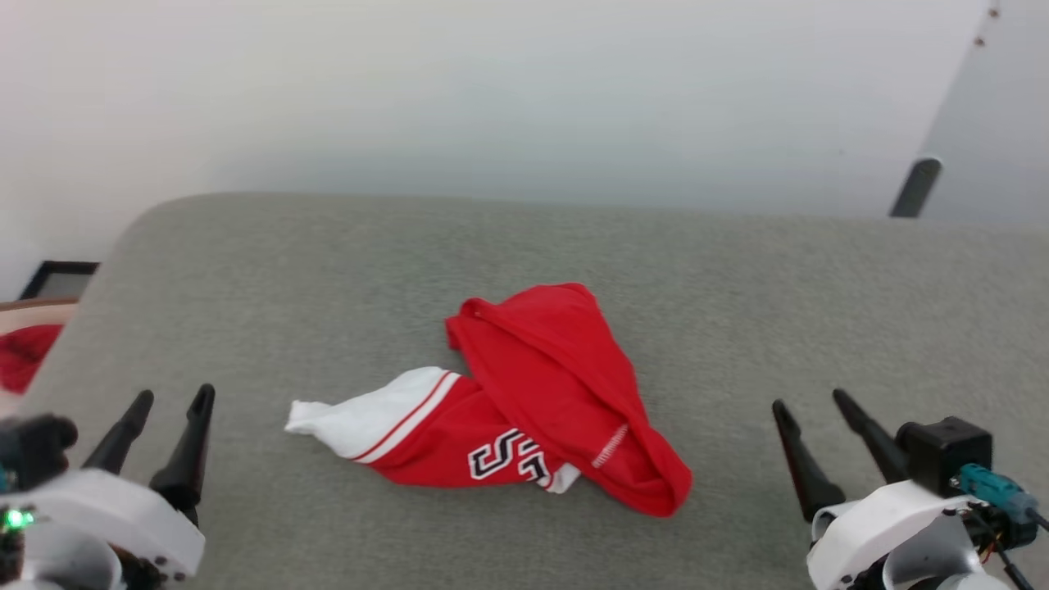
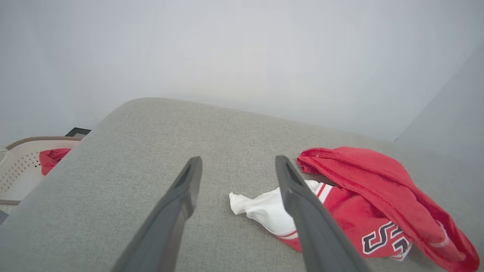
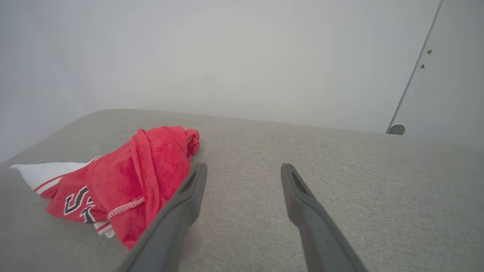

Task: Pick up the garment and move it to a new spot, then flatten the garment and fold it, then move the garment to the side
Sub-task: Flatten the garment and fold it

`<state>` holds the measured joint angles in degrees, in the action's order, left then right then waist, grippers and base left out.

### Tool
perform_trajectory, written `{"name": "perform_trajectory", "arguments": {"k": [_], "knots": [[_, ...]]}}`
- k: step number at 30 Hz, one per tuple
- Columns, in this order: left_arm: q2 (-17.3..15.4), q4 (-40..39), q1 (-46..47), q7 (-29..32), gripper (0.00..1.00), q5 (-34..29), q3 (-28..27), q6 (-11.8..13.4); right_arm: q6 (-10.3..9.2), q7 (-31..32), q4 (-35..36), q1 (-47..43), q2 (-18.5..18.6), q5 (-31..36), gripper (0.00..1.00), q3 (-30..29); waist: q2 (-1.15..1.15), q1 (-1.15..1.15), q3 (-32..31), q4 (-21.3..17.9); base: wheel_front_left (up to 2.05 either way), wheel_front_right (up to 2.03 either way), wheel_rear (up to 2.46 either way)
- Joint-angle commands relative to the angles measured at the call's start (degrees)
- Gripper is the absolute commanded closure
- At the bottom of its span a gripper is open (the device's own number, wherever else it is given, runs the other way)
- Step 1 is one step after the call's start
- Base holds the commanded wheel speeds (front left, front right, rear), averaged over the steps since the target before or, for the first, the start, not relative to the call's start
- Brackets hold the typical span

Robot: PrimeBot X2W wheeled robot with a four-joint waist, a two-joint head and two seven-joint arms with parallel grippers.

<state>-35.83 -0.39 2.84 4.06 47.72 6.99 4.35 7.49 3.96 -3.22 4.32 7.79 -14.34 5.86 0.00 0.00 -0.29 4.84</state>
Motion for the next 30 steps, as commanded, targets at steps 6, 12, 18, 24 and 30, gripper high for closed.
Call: {"name": "perform_trajectory", "arguments": {"k": [6,12,18,24,30], "knots": [[2.62,0.55,-3.54,-10.38,0.00,-3.64,-0.14,-1.90,0.00,4.90,1.25,-0.39,1.43,-2.93,0.00,3.41,0.00,0.00,-2.10,5.04,0.00,0.00,0.00],[4.95,2.19,-5.58,-15.90,0.00,-4.93,0.06,-2.42,0.00,11.21,1.56,0.32,1.95,-4.89,0.00,5.31,0.00,0.00,-1.71,7.84,0.00,0.00,0.00],[7.60,3.74,-4.12,-17.57,0.00,-5.13,1.20,-3.68,0.01,17.50,0.65,1.38,2.99,-3.84,0.00,5.94,0.00,0.00,0.48,11.02,0.00,0.00,0.00],[9.81,5.39,-2.25,-18.18,0.00,-5.32,2.49,-4.92,0.00,22.64,-2.70,3.22,2.42,-2.00,0.00,5.90,0.00,0.00,2.90,13.44,0.00,0.00,0.00],[11.51,6.49,-0.68,-18.65,0.00,-5.37,2.94,-5.83,0.00,25.89,-6.34,4.98,1.98,-1.73,0.75,6.83,0.00,0.00,4.39,14.94,0.00,0.00,0.00]]}}
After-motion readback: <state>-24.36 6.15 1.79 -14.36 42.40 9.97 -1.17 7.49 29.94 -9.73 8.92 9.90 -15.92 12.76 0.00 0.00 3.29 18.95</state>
